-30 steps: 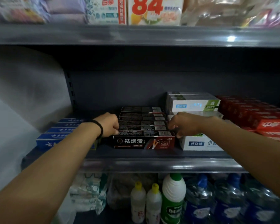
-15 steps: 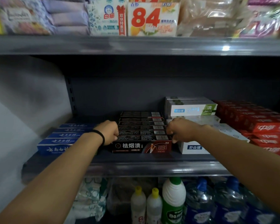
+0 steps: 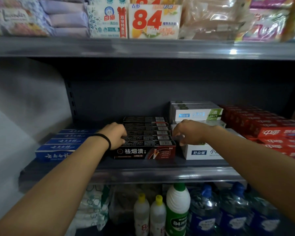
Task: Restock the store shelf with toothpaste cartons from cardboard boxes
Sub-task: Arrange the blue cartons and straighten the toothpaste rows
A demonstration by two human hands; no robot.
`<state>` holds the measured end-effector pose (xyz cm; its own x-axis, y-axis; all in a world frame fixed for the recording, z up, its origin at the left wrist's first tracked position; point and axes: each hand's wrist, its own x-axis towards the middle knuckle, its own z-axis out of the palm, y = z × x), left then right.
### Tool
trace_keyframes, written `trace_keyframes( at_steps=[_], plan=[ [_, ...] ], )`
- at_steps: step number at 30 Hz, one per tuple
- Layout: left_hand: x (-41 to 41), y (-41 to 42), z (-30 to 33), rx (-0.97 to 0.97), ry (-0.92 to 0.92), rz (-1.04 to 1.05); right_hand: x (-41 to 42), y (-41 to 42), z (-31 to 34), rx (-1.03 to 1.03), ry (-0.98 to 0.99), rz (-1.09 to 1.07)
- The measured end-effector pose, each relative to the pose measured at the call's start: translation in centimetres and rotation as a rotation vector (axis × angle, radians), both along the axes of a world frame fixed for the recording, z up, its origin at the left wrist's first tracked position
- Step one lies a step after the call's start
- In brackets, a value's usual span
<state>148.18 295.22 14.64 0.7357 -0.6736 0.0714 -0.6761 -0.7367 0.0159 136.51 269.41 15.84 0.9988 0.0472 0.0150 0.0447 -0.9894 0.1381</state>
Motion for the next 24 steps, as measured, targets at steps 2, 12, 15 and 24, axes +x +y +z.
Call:
trace_keyframes(
  at_steps=[2, 12, 15, 24],
  plan=[
    [-0.5, -0.6, 0.3, -0.024, -0.011, -0.021, -0.3, 0.0, 0.2, 0.019, -0.002, -0.006],
    [-0.6, -2.2, 0.9, -0.092, -0.025, 0.002, -0.7, -3.2, 1.0, 0.048, -0.044, -0.051],
    [-1.0, -4.1, 1.0, -0.126, -0.014, -0.033, -0.6, -4.5, 1.2, 0.060, -0.044, -0.052],
    [-3.5, -12.6, 1.5, -0.136, -0.025, -0.149, -4.0, -10.8, 3.1, 0.121, -0.042, -0.158]
  ],
)
